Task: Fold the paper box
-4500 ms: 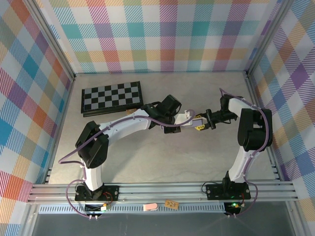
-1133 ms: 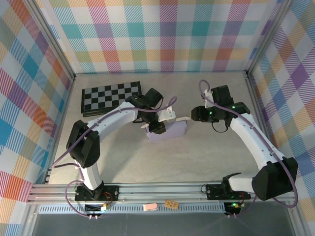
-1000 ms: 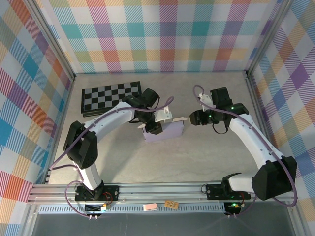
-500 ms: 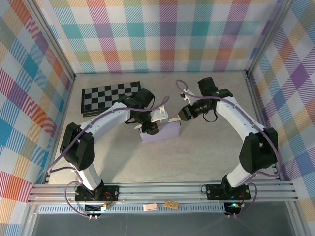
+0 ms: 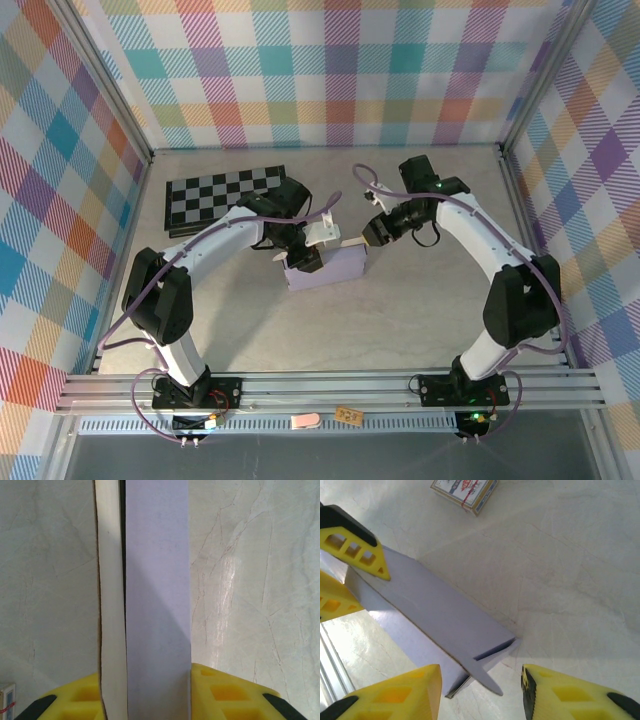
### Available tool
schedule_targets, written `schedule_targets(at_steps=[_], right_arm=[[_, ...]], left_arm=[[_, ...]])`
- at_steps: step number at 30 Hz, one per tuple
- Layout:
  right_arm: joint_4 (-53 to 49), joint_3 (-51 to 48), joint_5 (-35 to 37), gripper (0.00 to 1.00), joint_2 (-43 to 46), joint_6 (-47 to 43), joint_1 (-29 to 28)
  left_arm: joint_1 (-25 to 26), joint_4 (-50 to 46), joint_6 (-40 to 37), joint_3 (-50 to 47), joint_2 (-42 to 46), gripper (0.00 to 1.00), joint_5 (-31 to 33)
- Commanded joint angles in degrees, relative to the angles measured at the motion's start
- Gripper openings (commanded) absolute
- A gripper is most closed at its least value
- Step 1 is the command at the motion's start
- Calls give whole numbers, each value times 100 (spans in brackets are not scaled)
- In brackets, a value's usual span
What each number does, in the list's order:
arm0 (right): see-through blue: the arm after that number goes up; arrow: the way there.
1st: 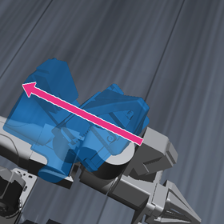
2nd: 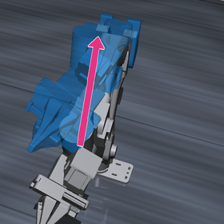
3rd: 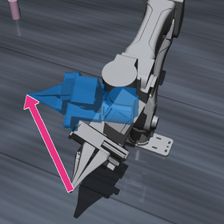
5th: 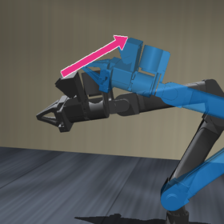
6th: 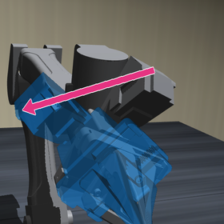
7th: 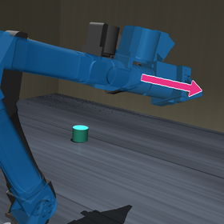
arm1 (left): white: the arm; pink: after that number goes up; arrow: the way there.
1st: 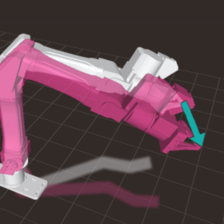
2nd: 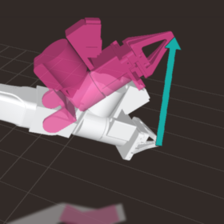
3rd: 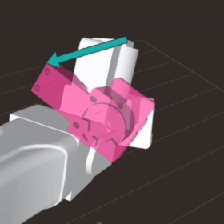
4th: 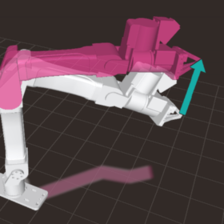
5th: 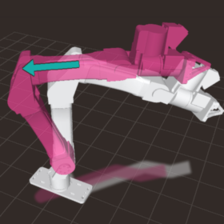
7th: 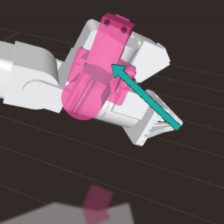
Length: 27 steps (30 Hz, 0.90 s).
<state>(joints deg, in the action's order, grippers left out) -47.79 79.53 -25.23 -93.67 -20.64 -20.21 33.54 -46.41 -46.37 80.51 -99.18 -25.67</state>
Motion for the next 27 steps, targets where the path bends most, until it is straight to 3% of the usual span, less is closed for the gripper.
schedule_targets(at_steps=[1, 27], right_arm=[[-80, 175, -17, 47, -119, -201, -52], [-163, 134, 628, 20, 21, -63, -323]], left_arm=[[-84, -263, -127, -10, -212, 31, 106], [-93, -184, -12, 107, -309, 31, 159]])
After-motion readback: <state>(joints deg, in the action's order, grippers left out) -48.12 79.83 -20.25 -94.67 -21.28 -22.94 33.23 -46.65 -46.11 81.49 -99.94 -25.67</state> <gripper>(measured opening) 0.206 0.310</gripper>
